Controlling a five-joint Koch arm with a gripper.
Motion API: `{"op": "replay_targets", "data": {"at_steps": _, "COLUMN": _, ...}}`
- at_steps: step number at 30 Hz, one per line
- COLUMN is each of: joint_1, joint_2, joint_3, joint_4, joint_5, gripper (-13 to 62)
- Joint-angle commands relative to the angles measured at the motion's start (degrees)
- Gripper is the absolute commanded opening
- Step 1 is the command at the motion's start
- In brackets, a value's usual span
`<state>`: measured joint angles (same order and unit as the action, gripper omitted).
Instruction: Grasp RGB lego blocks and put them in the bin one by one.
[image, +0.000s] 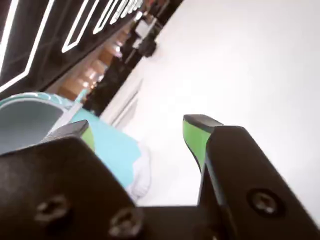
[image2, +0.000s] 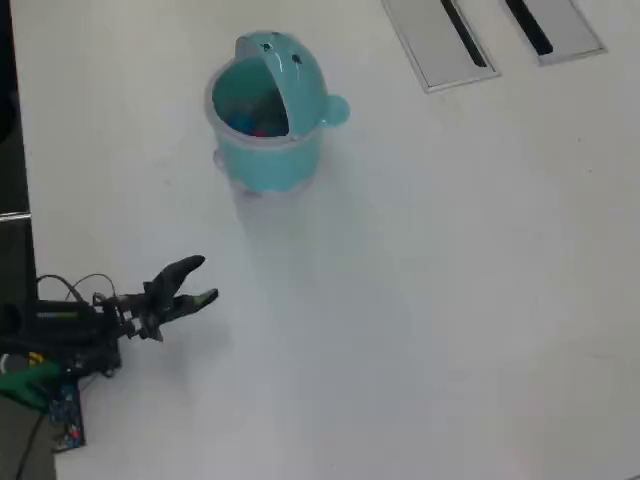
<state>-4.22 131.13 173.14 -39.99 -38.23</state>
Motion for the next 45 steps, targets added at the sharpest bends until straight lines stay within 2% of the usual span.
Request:
{"op": "replay_targets", "data": {"at_steps": 1, "joint_1": 1.49, "joint_2": 3.96, "joint_3": -0.44, "joint_4": -9.05, "joint_5": 5.45, "gripper": 33.1}}
{"op": "replay_targets", "data": {"at_steps": 7, "joint_1": 4.04, "joint_2": 3.96, "joint_3": 5.71, "joint_4": -15.56, "joint_5": 8.61, "gripper": 33.1}}
{"op": "replay_targets", "data": {"at_steps": 21, "joint_1": 6.94, "joint_2": 3.96, "joint_3": 8.53, "joint_4": -13.97, "joint_5": 15.03, "gripper": 33.2}}
{"op": "replay_targets", "data": {"at_steps": 45, "joint_1": 7.12, "joint_2": 4.39, "joint_3": 8.53, "joint_4": 12.3, "joint_5": 20.83, "gripper": 34.6}}
